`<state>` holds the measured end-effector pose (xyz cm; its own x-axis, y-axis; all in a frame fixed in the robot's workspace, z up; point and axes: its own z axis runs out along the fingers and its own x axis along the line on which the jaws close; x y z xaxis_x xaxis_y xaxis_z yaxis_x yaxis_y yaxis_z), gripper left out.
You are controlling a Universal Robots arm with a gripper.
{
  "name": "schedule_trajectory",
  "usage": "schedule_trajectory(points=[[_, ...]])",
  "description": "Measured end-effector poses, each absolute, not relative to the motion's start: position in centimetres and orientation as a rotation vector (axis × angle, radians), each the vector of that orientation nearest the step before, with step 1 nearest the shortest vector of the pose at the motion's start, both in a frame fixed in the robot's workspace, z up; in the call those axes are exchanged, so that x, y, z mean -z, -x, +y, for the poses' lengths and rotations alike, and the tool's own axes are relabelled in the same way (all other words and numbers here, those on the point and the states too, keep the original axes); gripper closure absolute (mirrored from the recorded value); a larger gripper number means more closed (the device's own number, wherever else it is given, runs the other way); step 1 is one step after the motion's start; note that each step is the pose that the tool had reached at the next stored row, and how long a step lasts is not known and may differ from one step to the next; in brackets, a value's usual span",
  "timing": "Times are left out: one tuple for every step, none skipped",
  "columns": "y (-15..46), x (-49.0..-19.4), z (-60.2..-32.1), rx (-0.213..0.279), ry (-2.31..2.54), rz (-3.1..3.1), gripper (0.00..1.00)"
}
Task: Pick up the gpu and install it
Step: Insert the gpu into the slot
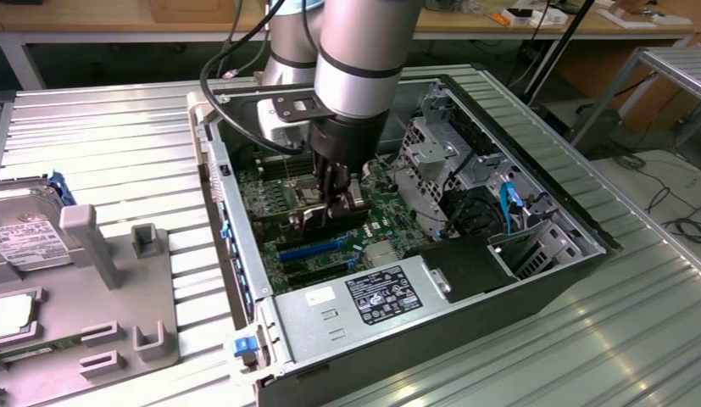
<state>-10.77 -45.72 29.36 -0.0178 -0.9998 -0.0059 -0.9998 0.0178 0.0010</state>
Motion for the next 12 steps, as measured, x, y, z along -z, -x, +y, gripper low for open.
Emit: schedule_trajectory(points=[[10.79,-29.36,-45.72,-0.008,2.199,2.239,0.73],[10.81,-29.37,-45.72,-0.008,2.199,2.238,0.73],[10.82,-29.36,-45.72,-0.008,2.199,2.239,0.73],[10.83,-29.36,-45.72,-0.008,2.199,2.239,0.73],[10.83,-29.36,-45.72,-0.008,2.199,2.239,0.73],[10.83,-29.36,-45.72,-0.008,2.199,2.239,0.73],[10.83,-29.35,-45.72,-0.008,2.199,2.239,0.73],[10.84,-29.35,-45.72,-0.009,2.200,2.239,0.73],[10.83,-29.35,-45.72,-0.014,2.202,2.241,0.73],[10.83,-29.35,-45.72,-0.021,2.204,2.245,0.73],[10.81,-29.35,-45.72,-0.034,2.209,2.252,0.73],[10.81,-29.35,-45.72,-0.038,2.210,2.254,0.73]])
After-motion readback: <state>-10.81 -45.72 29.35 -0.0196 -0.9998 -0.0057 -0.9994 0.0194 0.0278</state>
